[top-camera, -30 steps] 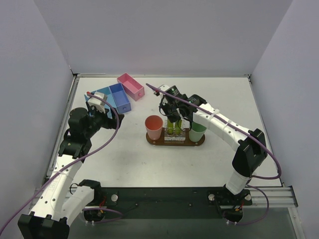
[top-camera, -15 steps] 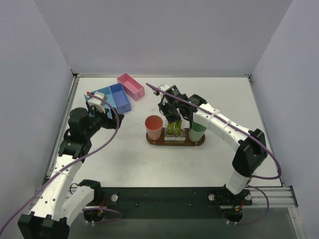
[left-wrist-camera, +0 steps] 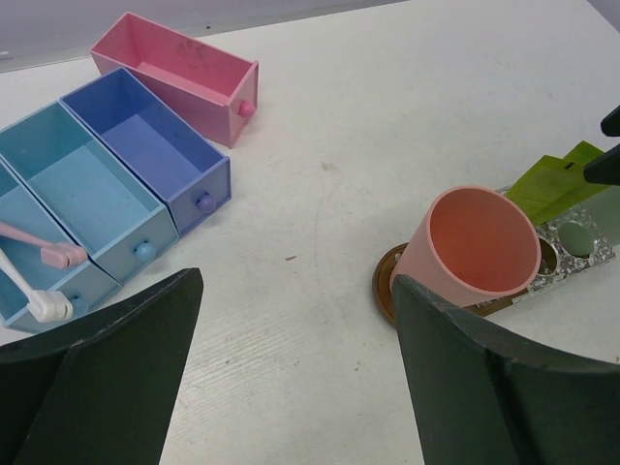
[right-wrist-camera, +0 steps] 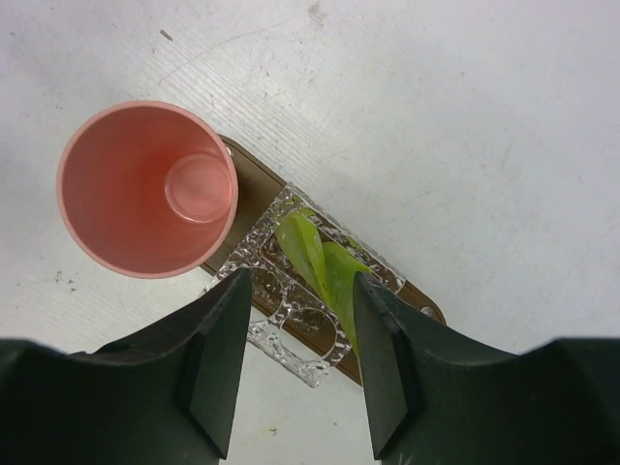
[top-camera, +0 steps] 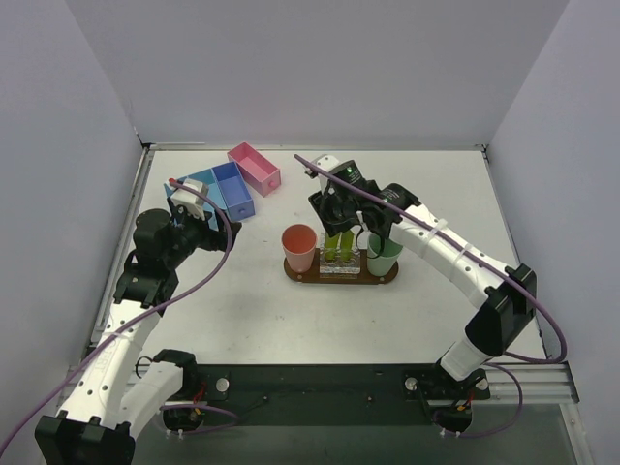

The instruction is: Prepare toiletry sets of a toothbrush and toothpaste on the tray

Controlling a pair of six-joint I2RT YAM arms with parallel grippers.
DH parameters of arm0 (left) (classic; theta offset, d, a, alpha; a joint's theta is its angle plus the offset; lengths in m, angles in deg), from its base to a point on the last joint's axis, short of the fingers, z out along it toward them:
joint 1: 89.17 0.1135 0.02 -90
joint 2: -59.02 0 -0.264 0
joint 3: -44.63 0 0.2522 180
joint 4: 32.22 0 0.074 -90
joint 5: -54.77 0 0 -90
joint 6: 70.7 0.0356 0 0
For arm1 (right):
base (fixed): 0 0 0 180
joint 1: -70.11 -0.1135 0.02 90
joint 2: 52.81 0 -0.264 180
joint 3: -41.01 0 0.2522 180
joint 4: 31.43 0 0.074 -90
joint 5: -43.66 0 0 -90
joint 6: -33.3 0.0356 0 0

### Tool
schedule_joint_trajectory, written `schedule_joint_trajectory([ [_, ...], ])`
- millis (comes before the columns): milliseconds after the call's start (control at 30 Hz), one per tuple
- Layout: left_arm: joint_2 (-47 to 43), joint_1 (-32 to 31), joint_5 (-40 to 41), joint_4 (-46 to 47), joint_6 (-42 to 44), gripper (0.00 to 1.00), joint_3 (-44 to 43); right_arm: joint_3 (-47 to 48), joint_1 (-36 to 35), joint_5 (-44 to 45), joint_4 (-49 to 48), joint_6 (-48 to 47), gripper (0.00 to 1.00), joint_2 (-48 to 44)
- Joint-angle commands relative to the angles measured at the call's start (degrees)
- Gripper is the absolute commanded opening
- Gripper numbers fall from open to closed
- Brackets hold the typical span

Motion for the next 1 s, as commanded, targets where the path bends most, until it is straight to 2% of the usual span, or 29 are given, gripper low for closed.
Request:
schedule_joint_trajectory([
  [0, 0.4, 0.3, 1.0, 0.7, -0.1, 0.90, -0.3, -0.1, -0.2, 0.3, -1.2, -0.3, 0.43, -4.1],
  [200, 2.7, 1.0, 7.5, -1.5, -1.8, 0.90, -1.0, -1.2, -0.1, 1.1, -2.4, -0.3, 0.47, -8.0],
  [333, 6.5, 4.8, 14.3, -3.8, -7.0, 0.90, -2.0, -3.5, 0.4, 2.0, -4.0, -0.2, 0.47, -11.9],
  [367, 7.1, 6.9, 18.7, -4.1, -8.4, 0.90, -2.1, -4.1, 0.6, 1.9, -4.3, -0.2, 0.47, -12.5],
  [533, 11.9, 13.1, 21.7, -4.5, -15.0, 0.89, -2.3, -9.8, 4.6, -0.2, -7.4, 0.4, 0.47, -17.2],
  [600, 13.6, 15.0, 22.3, -4.6, -15.7, 0.86, -3.2, -11.0, 5.8, -2.7, -8.9, 2.6, 0.47, -18.6],
  [767, 21.8, 17.5, 21.6, -4.2, -15.2, 0.68, -6.4, -14.2, 7.4, -5.1, -11.8, 4.8, 0.47, -22.4],
  [967, 31.3, 18.9, 21.7, -4.0, -15.4, 0.66, -11.3, -15.6, 8.0, -7.4, -13.7, 5.5, 0.48, -23.3],
])
